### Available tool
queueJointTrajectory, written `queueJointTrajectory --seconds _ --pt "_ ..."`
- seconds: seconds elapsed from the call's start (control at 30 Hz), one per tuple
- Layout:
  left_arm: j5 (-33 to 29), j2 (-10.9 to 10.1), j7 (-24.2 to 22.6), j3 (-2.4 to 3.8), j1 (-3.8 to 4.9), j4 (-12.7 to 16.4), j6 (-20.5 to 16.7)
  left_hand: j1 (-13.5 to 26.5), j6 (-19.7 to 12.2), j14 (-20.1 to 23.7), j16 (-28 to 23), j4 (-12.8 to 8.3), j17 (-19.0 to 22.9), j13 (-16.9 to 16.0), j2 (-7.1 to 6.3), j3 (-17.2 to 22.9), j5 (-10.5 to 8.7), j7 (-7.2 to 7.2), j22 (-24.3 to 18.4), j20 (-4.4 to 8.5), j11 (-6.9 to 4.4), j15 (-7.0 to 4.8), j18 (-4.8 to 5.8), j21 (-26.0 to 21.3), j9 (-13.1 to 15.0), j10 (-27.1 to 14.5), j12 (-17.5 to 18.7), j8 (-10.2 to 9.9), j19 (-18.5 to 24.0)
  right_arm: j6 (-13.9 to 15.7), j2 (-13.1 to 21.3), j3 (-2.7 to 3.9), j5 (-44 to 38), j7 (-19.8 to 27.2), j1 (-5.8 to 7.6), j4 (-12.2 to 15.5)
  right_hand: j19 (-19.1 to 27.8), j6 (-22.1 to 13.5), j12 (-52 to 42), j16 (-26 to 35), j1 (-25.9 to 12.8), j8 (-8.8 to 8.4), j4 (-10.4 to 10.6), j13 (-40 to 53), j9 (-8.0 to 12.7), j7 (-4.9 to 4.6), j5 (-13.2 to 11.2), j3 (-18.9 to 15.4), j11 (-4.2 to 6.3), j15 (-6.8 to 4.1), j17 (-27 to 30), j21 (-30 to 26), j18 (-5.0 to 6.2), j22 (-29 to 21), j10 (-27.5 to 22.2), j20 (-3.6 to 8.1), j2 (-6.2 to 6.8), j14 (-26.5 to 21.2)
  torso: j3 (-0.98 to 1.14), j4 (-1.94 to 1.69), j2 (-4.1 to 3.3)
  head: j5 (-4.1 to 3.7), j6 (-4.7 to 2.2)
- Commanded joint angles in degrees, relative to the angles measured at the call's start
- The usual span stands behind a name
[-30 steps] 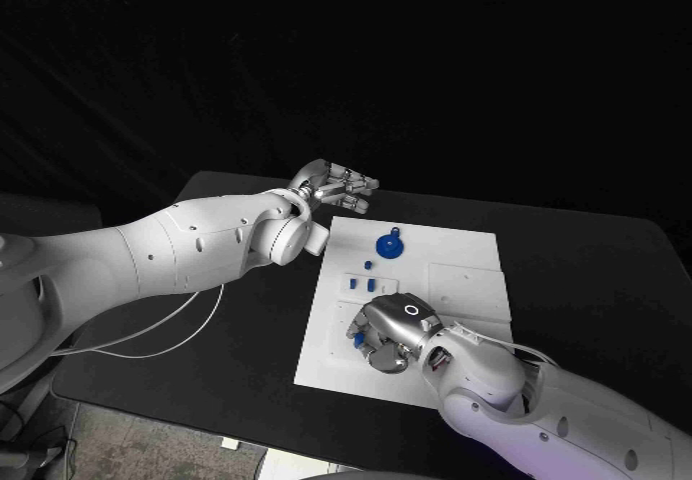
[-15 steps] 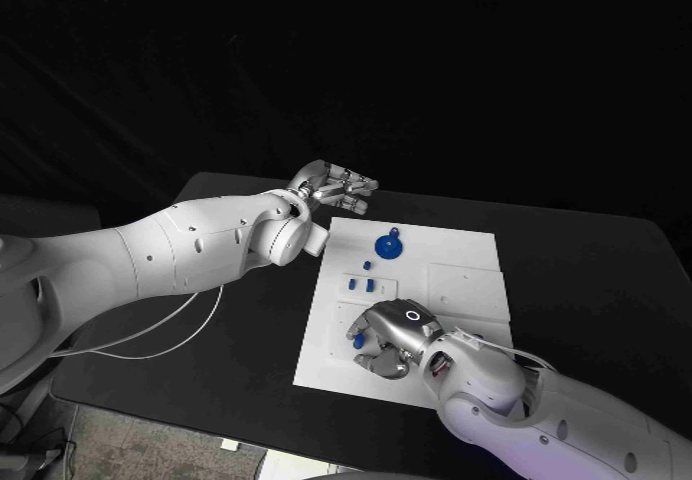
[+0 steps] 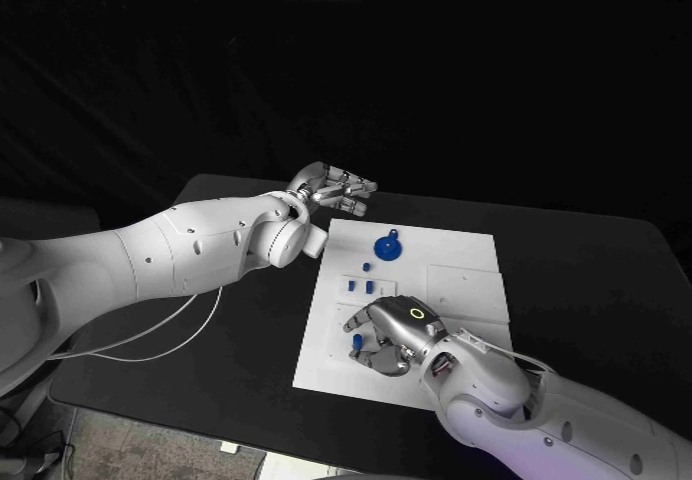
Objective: Assemble the parts on the task board
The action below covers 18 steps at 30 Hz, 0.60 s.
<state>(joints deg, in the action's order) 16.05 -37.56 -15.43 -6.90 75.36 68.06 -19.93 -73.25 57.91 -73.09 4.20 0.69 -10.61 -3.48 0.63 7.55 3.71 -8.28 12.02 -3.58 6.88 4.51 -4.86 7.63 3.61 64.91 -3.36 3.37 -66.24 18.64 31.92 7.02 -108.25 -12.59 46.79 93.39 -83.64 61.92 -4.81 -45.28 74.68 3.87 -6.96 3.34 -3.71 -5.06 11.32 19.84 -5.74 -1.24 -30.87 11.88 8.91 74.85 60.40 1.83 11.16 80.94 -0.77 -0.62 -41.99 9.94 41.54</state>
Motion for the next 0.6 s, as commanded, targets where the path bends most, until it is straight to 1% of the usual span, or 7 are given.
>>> queueJointTrajectory --seconds 0.03,0.1,0.17,0.3,0.43,0.53,0.6 --pt "-0.3 0.1 -0.2 0.06 0.02 0.1 0.8 0.2 -0.5 0.0 -0.1 0.0 -0.1 0.1 0.45 -0.3 0.15 -0.04 0.0 -0.11 0.08 0.13 0.86 0.2 0.0 -0.4 0.0 0.2 0.4 3.2 0.4 0.11 2.6 1.5 -0.03 0.7 -0.9 -0.4 -0.1 -0.2 0.5 -0.30 0.2 0.1 0.0 -0.12 0.0 0.5 0.15 0.30 0.1 0.2 0.35 0.2 0.6 0.25 -0.19 0.3 0.02 0.07 0.02 -0.05 -0.08" --pt "-0.3 0.1 -0.2 0.06 0.02 0.1 0.8 0.2 -0.5 0.0 -0.1 0.0 -0.1 0.1 0.45 -0.3 0.15 -0.04 0.0 -0.11 0.08 0.13 0.86 0.2 0.0 -0.4 0.0 0.2 0.4 2.7 0.8 0.37 4.0 1.6 -0.03 1.2 -1.0 -0.7 -0.1 -0.3 0.2 -0.31 0.2 0.1 0.0 -0.19 0.0 0.9 0.32 0.19 0.2 0.5 0.22 0.4 1.4 0.33 -0.23 0.4 0.06 0.06 0.06 0.02 -0.17" --pt "-0.3 0.0 -0.1 0.06 0.02 0.0 0.8 0.2 -0.5 0.0 -0.1 0.0 -0.1 0.1 0.45 -0.3 0.15 -0.04 0.0 -0.11 0.08 0.13 0.86 0.2 0.0 -0.4 0.0 0.2 0.4 1.6 1.7 1.14 6.9 1.6 0.00 1.8 -1.1 -3.6 -0.2 -0.3 -0.7 -0.29 0.6 0.0 0.1 -1.35 -0.2 0.4 0.77 -0.13 0.2 0.9 -0.15 0.8 2.8 0.55 -0.43 0.4 0.10 0.05 0.08 -0.03 -0.30" --pt "-0.3 -0.2 -0.1 0.05 0.02 0.1 0.8 0.2 -0.5 0.0 -0.1 0.0 -0.1 0.1 0.45 -0.3 0.15 -0.04 0.0 -0.11 0.08 0.13 0.86 0.2 0.0 -0.4 0.0 0.2 0.4 0.0 3.1 2.82 10.0 1.5 0.07 2.6 -1.3 -3.5 0.1 -0.5 -1.4 -0.28 1.4 0.0 0.1 -2.04 0.1 -0.2 1.05 -0.29 0.1 1.6 -0.65 1.2 4.8 0.84 -1.09 0.6 0.10 0.14 0.04 -0.63 -0.71" --pt "-0.3 -0.6 -0.1 0.05 0.03 0.2 0.7 0.1 -0.4 -0.1 -0.1 0.0 -0.1 0.1 0.46 -0.4 0.13 0.00 -0.1 -0.10 0.07 0.11 0.85 0.2 0.0 -0.4 0.0 0.2 0.4 -2.3 5.8 5.03 16.4 1.3 0.54 3.4 -1.6 2.2 -1.9 -0.6 -3.4 0.07 3.7 0.2 -0.3 -0.82 -0.8 -0.6 3.20 -1.35 0.0 2.9 -1.57 1.6 12.0 1.57 -2.42 0.9 -0.18 0.17 0.06 -1.98 -1.93" --pt "-0.3 -1.0 -0.4 0.05 0.03 0.3 0.9 0.1 -0.4 -0.1 -0.1 0.0 -0.1 0.1 0.37 -0.4 0.14 -0.02 -0.1 -0.10 0.06 0.11 0.85 0.3 0.0 -0.3 0.0 0.2 0.4 -5.5 8.3 6.65 23.5 0.2 1.18 3.8 -1.8 4.4 -2.5 -0.4 -3.8 -0.12 4.7 0.4 -0.6 0.12 -0.9 -2.2 4.31 -2.07 0.0 3.4 -2.42 1.7 15.1 2.34 -3.30 1.1 -0.17 0.28 0.09 -3.06 -2.79" --pt "-0.4 -1.3 -0.5 0.05 0.03 0.4 1.0 -0.1 -0.4 -0.1 -0.1 -0.1 -0.1 0.1 0.27 -0.4 0.12 -0.03 -0.1 -0.09 0.06 0.10 0.86 0.3 0.0 -0.3 0.0 0.2 0.4 -7.2 9.6 7.41 27.1 -0.6 1.50 3.7 -1.9 5.7 -3.1 -0.4 -4.4 -0.04 5.3 0.7 -0.9 0.66 -0.7 -3.2 4.86 -2.44 -0.1 3.9 -2.85 1.8 16.7 2.72 -4.06 1.1 -0.02 0.42 0.12 -3.50 -3.16"
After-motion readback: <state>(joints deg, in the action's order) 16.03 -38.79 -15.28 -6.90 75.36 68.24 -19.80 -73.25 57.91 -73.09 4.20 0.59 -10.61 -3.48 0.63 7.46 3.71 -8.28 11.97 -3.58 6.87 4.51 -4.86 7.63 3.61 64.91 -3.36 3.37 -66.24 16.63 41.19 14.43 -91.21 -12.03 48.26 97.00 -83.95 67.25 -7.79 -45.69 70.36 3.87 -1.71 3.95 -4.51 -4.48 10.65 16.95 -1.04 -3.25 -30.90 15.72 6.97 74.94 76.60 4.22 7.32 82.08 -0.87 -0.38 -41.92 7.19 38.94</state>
